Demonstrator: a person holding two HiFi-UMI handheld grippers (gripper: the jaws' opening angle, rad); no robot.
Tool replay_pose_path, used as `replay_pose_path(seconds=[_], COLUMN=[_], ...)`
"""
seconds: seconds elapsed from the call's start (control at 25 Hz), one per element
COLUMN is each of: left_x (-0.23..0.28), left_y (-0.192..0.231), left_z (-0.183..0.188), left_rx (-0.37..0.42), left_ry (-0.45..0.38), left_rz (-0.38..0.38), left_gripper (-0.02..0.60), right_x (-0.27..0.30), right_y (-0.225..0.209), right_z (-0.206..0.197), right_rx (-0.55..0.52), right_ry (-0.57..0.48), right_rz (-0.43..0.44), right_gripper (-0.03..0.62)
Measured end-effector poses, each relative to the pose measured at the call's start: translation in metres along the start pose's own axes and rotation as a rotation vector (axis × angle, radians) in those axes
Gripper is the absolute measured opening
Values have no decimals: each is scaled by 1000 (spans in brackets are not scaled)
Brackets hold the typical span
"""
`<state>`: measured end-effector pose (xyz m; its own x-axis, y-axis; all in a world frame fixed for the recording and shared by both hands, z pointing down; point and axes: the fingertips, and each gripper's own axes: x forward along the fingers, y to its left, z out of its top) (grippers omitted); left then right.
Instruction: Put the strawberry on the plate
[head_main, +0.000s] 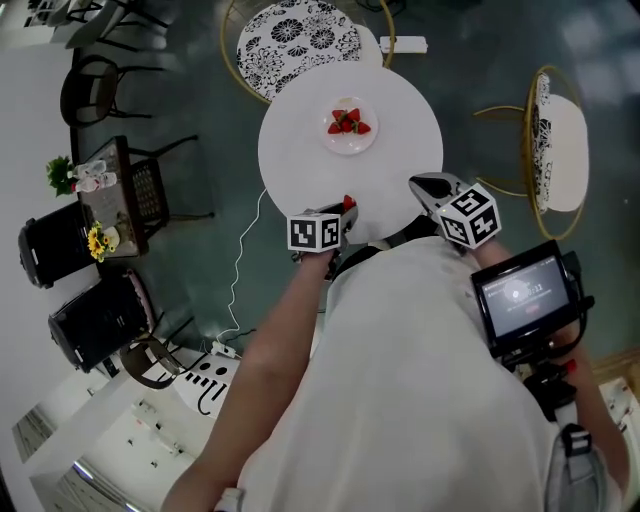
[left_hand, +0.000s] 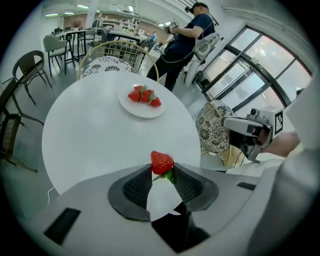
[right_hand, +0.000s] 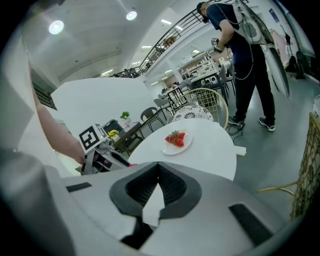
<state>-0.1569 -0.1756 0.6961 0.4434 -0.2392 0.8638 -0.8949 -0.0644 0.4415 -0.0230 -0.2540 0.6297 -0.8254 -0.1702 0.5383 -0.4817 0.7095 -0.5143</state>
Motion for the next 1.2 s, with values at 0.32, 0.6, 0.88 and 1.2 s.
replay_pose_path(seconds=[0.32,0.6,0.88,1.2], left_x=[-9,7,16,24], left_y=[1,10,19,26], left_z=[21,43,67,97], left_rx=[29,117,195,248], left_ry=[-102,-126,-119,-116], left_rz=[6,7,35,72], left_gripper=[138,138,138,138], right_x=[6,6,8,18], right_y=[1,-5,-1,-5], right_z=[-1,-10,-16,-8], right_rx=[-28,4,44,47], right_ry=[45,47,52,44], right_rz=[4,-47,-75,-60], right_gripper=[5,5,5,5])
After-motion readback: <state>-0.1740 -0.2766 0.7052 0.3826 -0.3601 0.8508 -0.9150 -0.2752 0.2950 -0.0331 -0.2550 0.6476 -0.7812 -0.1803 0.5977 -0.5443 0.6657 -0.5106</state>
